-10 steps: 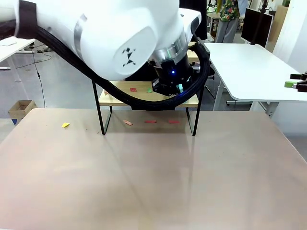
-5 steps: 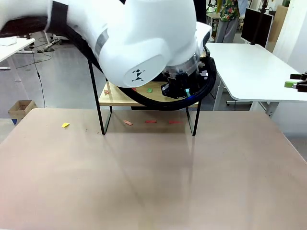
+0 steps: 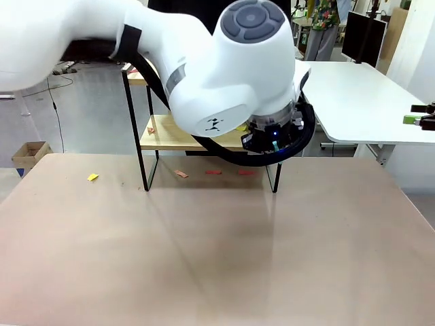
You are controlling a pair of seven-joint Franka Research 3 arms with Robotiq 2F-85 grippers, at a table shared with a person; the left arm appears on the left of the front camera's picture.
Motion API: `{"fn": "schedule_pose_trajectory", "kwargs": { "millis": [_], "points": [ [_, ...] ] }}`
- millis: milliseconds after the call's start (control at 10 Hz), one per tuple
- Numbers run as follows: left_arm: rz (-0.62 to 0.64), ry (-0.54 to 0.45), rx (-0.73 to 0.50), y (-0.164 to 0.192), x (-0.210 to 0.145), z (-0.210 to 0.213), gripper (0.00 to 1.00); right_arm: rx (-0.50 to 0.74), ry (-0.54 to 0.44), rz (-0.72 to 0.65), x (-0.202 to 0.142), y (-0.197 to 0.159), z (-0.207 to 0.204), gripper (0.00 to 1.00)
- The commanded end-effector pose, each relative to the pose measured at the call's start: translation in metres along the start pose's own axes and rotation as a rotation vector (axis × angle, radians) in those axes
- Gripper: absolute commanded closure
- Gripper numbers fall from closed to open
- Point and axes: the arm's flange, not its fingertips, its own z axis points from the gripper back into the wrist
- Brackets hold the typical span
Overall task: Clean the shelf.
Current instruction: Clean the specific section of the Shelf indicated by the human with the Duster.
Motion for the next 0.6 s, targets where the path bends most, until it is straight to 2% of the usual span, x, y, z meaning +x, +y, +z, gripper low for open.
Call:
{"fn": "schedule_pose_trajectory", "kwargs": {
  "millis": [0,100,200,500],
  "points": [
    [0.045,-0.018,0.012,-0.0085,-0.0011,-0.0082,0.87,0.003,0.002,0.005,0.0025,0.0010,-0.0009,0.00],
    [0.060,-0.008,0.036,-0.0066,0.0014,-0.0080,0.87,0.003,0.002,0.005,0.0025,0.0010,-0.0009,0.00],
    [0.013,0.008,0.005,-0.0002,-0.0020,-0.0063,0.87,0.003,0.002,0.005,0.0025,0.0010,-0.0009,0.00],
    [0.013,0.008,0.005,-0.0002,-0.0020,-0.0063,0.87,0.003,0.002,0.005,0.0025,0.0010,-0.0009,0.00]
  ]
}}
